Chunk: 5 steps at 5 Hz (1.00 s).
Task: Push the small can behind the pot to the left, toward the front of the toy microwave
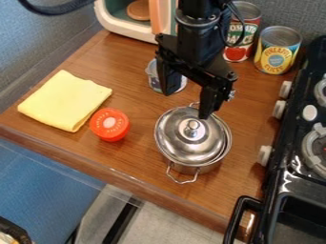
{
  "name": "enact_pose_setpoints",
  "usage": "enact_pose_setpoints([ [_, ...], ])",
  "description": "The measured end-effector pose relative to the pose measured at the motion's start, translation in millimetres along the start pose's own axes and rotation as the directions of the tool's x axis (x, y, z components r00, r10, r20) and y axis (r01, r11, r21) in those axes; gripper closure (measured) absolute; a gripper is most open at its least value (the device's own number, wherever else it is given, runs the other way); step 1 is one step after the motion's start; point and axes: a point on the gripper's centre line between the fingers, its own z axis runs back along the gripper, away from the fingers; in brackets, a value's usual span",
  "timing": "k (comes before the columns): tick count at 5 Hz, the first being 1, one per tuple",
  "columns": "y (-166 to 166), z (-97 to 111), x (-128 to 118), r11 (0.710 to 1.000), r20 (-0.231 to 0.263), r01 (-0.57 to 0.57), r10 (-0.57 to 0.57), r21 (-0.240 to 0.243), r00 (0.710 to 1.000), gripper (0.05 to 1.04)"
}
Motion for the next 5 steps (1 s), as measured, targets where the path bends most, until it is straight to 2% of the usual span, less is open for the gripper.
enact_pose_setpoints([
  [1, -1, -8, -2, 1.000, -0.026, -0.009, 0.009, -0.005, 1.000, 0.083],
  [2, 2, -31, 16, 0.998, -0.037, -0.067, 0.066, -0.021, 0.997, 0.083],
  [3, 11, -51, 40, 0.986, -0.003, -0.163, 0.163, -0.015, 0.987, 0.083],
  [4, 16, -69, 55, 0.941, 0.071, -0.339, 0.339, -0.005, 0.938, 0.083],
  [5, 22, -85, 59, 0.901, 0.098, -0.432, 0.428, 0.026, 0.898, 0.083],
])
